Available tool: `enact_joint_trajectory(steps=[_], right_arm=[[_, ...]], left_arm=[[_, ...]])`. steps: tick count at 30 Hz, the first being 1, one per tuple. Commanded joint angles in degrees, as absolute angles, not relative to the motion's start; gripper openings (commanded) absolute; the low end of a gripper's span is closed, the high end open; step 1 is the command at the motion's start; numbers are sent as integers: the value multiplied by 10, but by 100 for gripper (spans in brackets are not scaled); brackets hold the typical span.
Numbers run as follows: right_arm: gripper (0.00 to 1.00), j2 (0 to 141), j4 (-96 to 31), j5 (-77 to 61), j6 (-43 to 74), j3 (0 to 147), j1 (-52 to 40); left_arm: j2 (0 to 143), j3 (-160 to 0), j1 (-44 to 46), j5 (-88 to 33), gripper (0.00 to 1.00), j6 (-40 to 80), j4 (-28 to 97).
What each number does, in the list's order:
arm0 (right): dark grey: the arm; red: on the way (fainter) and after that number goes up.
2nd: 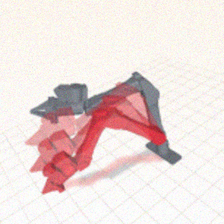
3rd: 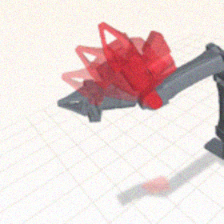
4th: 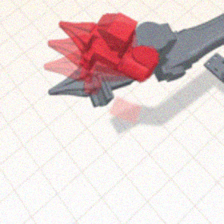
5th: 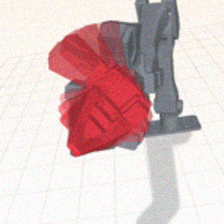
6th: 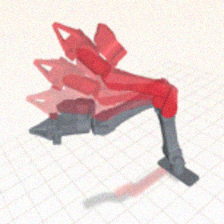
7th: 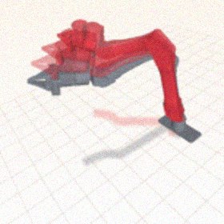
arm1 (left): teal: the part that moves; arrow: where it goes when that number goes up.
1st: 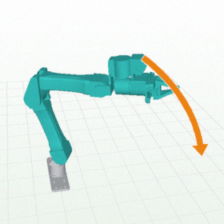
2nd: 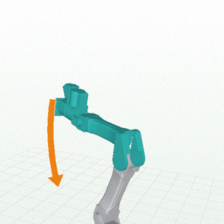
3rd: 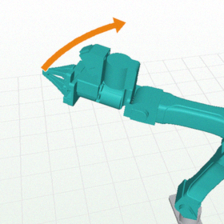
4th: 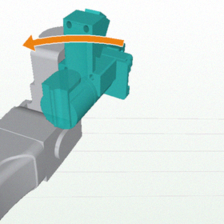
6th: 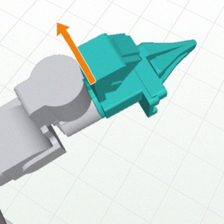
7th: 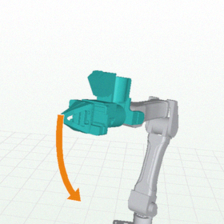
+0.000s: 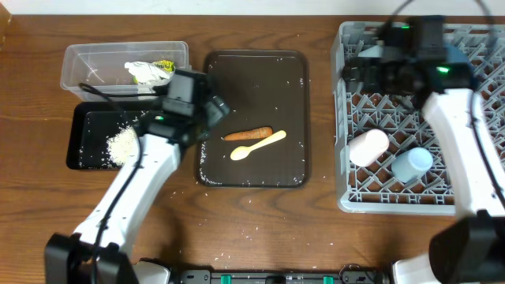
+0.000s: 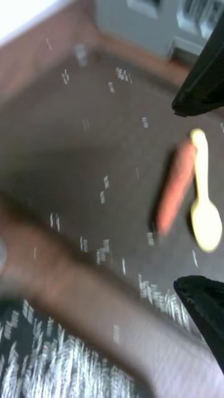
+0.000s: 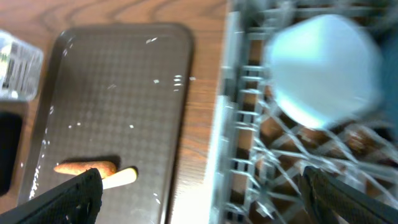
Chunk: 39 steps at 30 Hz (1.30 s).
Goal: Sort waste into correct bins and load items into the dishwasher rack
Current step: 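Grasp the carrot on the serving tray with the left gripper, then drop the carrot into the black rice tray with left gripper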
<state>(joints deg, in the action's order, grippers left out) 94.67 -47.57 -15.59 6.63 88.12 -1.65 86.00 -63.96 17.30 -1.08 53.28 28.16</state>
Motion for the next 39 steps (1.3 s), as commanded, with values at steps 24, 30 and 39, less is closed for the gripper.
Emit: enact_joint_trajectory(steps=[24, 30, 39], right_arm=[[99, 922, -568, -148, 59, 883, 11], [99, 922, -568, -148, 55, 883, 11], [99, 922, -568, -148, 55, 883, 11]], left_arm=[[1106, -665, 285, 24, 78, 773, 183], [1112, -665, 285, 25, 47, 772, 181], [1099, -665, 281, 24, 23, 765, 174]])
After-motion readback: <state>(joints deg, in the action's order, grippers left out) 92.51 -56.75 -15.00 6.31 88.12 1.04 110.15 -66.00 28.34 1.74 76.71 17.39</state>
